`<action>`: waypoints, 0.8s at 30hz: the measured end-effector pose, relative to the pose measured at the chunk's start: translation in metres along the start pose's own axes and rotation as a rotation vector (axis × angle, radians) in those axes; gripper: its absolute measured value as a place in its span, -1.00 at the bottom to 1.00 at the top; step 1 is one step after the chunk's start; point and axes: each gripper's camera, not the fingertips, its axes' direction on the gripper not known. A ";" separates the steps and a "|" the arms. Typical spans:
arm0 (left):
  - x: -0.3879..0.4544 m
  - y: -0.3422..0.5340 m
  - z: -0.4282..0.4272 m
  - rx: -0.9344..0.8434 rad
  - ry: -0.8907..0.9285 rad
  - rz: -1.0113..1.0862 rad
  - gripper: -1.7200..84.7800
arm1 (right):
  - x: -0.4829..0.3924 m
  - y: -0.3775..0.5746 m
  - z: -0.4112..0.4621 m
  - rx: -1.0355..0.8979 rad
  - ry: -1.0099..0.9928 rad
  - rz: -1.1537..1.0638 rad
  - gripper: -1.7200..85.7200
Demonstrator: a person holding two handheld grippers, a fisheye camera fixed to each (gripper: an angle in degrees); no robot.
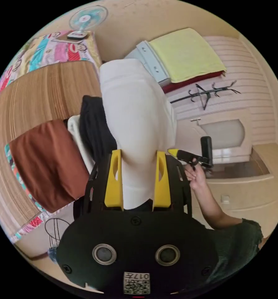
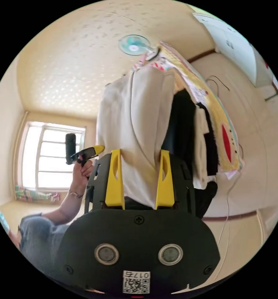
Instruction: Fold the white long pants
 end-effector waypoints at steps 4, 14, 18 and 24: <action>-0.046 0.025 0.025 0.102 0.162 -0.262 -0.57 | 0.035 0.011 0.010 -0.073 0.004 0.167 -0.73; 0.090 0.074 -0.029 0.303 0.048 -0.093 -0.65 | -0.164 0.041 -0.059 0.077 0.305 -0.549 -0.93; 0.143 0.060 0.002 0.243 -0.239 0.015 -0.83 | -0.213 0.030 -0.026 0.003 0.430 -0.705 -0.95; 0.141 0.015 0.099 -0.079 -0.407 0.084 -0.97 | -0.151 0.024 0.112 -0.275 0.767 -0.828 -0.95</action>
